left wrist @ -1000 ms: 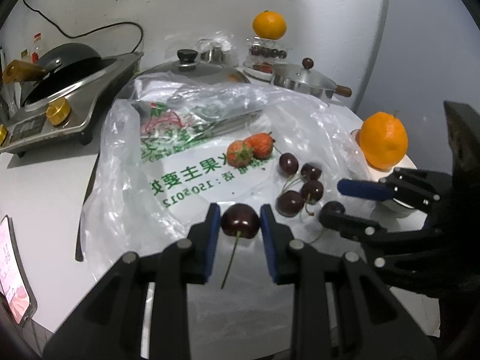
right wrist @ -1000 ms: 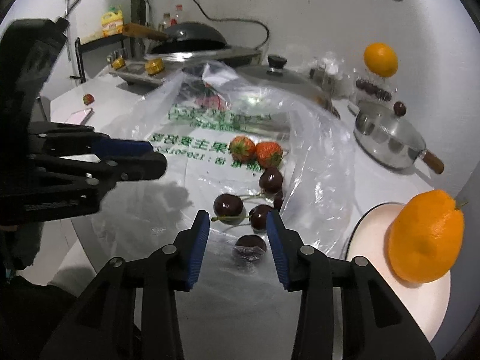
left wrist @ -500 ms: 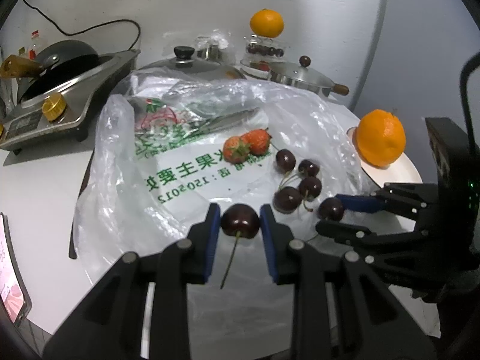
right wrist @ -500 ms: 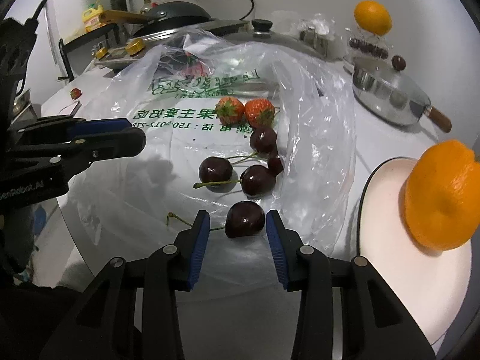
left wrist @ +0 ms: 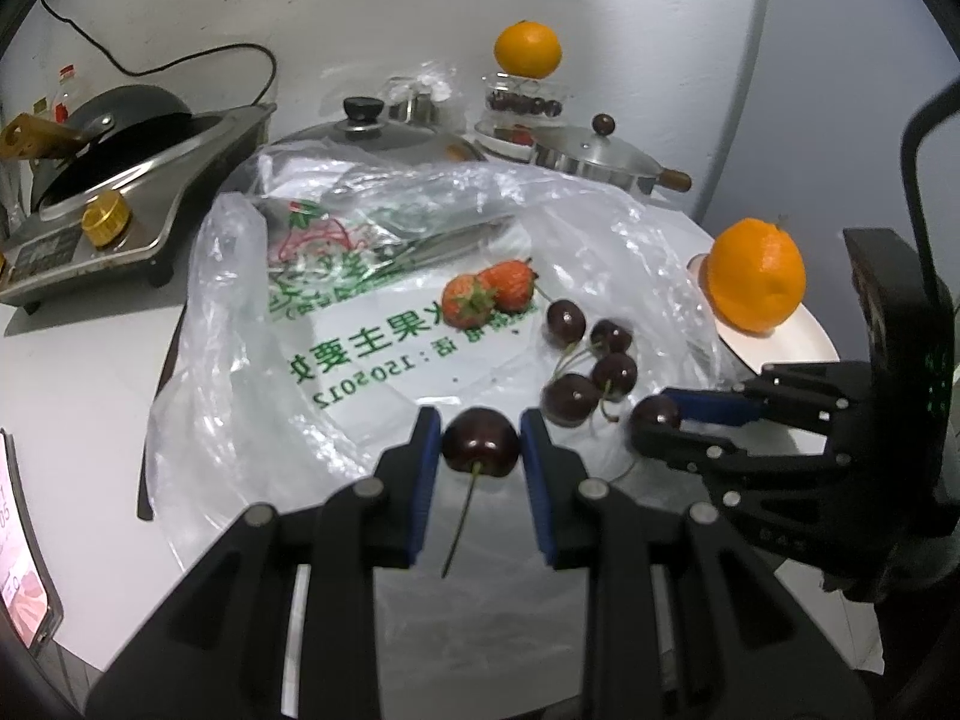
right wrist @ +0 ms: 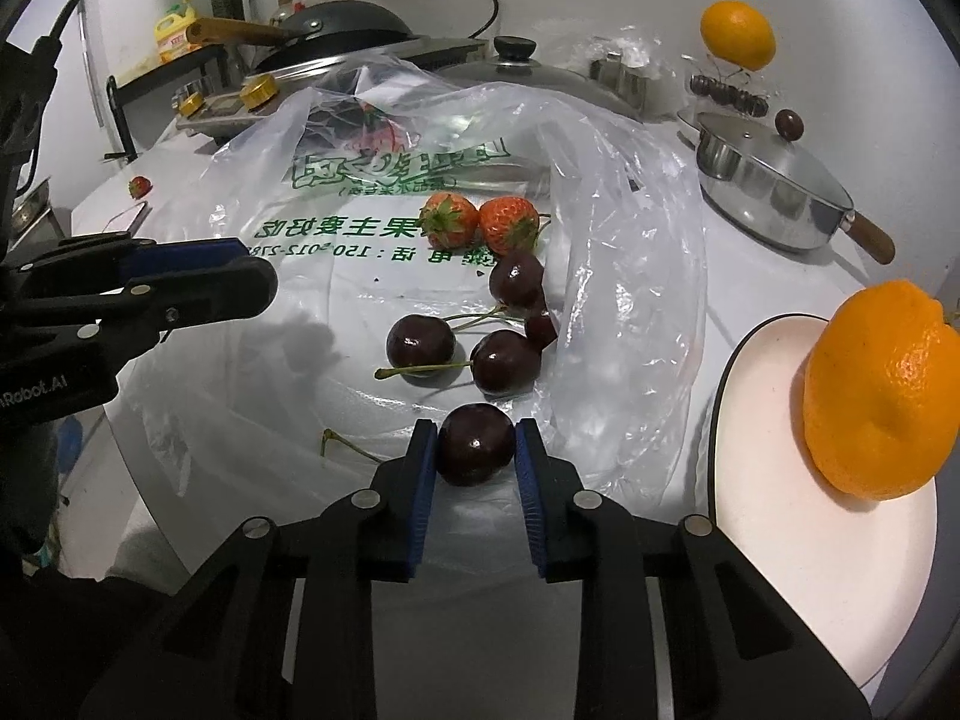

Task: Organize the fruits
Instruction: 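Lift the held cherries with both grippers and carry them toward the white plate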

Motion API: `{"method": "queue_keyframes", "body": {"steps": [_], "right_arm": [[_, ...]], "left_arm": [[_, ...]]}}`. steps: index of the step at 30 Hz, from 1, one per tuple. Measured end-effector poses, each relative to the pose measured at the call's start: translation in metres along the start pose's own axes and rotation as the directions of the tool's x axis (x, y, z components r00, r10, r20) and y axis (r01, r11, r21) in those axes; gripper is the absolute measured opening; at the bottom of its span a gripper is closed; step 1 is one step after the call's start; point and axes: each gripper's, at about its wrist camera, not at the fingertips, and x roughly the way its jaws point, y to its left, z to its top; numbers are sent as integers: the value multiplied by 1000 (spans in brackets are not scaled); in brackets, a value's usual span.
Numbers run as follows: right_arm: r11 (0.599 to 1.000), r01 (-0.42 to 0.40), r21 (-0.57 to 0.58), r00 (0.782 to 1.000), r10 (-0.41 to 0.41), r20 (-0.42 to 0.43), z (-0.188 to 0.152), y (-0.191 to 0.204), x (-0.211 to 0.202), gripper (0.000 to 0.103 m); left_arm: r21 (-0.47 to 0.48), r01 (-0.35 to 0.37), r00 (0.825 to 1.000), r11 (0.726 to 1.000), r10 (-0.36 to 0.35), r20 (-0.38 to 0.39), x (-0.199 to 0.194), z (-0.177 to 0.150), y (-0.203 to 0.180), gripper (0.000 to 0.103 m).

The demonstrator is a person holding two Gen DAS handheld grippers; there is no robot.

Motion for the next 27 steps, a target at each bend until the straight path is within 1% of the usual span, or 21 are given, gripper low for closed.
{"method": "queue_keyframes", "body": {"steps": [8, 20, 27], "right_arm": [[1000, 1, -5, 1000, -1, 10, 0, 2, -2, 28], [1000, -5, -15, 993, 7, 120, 15, 5, -39, 28], [1000, 10, -13, 986, -7, 168, 20, 4, -59, 28]], "left_arm": [[1, 0, 1000, 1000, 0, 7, -2, 0, 0, 28], [12, -8, 999, 1000, 7, 34, -14, 6, -3, 28], [30, -16, 998, 999, 14, 57, -23, 12, -10, 28]]}}
